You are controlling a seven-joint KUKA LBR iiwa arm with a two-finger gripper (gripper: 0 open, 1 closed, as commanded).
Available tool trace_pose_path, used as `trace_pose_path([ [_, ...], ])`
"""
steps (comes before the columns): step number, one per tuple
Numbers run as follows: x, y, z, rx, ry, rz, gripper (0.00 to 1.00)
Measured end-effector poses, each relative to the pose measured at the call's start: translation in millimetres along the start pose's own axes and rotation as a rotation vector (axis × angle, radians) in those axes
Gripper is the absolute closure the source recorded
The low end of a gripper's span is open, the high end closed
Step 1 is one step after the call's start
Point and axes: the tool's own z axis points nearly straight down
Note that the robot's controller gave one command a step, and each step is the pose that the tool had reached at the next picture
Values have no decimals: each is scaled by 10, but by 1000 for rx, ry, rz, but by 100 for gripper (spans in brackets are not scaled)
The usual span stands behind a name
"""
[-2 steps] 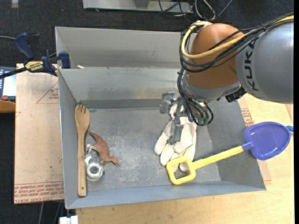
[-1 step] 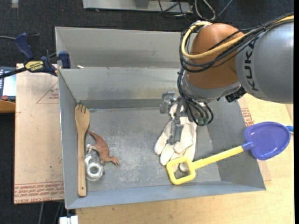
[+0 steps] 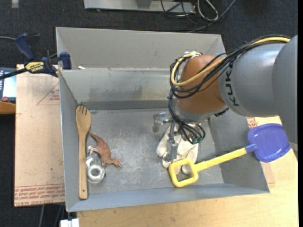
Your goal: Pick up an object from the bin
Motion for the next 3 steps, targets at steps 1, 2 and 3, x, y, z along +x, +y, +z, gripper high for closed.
trace_pose_path([
  [1, -42, 0, 230, 0, -4, -7, 0],
  [2, 256, -189, 359, -1, -8, -247, 100],
  [3, 256, -190, 360, -1, -8, -246, 100],
])
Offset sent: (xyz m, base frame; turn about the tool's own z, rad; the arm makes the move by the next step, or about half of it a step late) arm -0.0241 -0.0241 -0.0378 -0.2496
